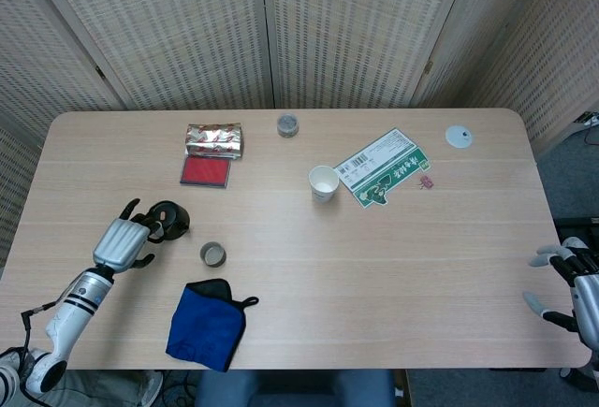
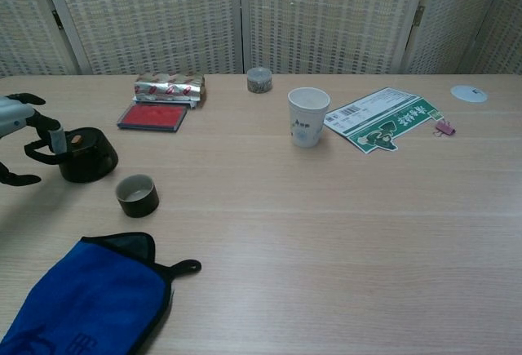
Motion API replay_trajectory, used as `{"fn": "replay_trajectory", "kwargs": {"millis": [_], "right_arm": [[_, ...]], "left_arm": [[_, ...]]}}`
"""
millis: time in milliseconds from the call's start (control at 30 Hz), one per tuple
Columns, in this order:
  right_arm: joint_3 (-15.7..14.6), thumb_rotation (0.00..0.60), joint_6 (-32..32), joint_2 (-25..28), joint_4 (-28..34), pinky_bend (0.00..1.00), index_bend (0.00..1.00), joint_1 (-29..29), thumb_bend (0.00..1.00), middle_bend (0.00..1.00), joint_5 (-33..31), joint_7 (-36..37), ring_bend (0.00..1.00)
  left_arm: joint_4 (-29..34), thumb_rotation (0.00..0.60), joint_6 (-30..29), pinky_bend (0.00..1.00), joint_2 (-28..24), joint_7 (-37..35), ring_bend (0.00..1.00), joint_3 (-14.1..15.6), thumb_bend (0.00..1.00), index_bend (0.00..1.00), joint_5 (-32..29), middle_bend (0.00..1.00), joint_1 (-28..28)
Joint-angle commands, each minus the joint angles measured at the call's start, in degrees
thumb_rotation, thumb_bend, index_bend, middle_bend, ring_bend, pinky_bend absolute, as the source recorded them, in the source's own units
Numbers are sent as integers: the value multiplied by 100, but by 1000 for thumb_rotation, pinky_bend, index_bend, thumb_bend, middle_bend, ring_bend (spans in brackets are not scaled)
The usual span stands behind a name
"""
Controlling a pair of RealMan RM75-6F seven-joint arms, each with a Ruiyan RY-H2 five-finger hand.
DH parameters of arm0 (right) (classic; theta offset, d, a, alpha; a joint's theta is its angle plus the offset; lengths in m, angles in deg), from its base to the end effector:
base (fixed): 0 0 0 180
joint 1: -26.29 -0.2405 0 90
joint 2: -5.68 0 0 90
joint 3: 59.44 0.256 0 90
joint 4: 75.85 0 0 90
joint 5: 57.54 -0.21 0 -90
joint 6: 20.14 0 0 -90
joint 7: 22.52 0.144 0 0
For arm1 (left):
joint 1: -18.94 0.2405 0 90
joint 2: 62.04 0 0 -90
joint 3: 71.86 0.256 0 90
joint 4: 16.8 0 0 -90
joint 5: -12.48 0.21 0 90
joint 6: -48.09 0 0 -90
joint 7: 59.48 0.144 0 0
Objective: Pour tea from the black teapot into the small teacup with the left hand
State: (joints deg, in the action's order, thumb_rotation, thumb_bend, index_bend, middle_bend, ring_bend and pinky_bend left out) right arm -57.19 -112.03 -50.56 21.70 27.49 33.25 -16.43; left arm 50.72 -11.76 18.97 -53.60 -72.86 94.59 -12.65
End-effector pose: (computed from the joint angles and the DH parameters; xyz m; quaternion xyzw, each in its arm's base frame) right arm -0.3016 -0.1455 0.2026 0.5688 -0.3852 0.4240 0.5901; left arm -0.2861 0.3259 0.0508 -0.7678 -0.2937 -0.2833 0.4939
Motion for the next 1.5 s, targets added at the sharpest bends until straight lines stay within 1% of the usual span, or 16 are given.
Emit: {"fn": "replay_trajectory", "kwargs": {"millis": [33,433,667,1000,1300,1500], "right_arm": [[-3,600,-8,3,1,268,425,10,144,330,-7,2,268],[-5,600,4,4,-2,268,425,19,143,330,-24,3,267],[-3,600,17,-5,-7,268,425,14,144,330,-27,5,268],[1,600,32,-14,-7,268,425,5,144,330,-27,0,268],[3,600,45,-20,-19,268,425,5,143,330,-45,7,268],[8,600,58,-23,-20,268,425,-5,144,330,-46,12,268]], "left_arm": [[-19,600,35,0,22,-8,313,-7,263,426,-15,388,-5],[-18,600,107,0,76,123,314,-1,263,445,-23,412,-8],[14,600,183,0,62,243,343,2,263,481,-103,452,14],[157,600,257,0,19,412,346,32,263,484,-178,455,55],[164,600,356,0,49,485,361,72,263,494,-208,479,63],[185,600,413,0,42,478,388,71,263,530,-245,516,66]]}}
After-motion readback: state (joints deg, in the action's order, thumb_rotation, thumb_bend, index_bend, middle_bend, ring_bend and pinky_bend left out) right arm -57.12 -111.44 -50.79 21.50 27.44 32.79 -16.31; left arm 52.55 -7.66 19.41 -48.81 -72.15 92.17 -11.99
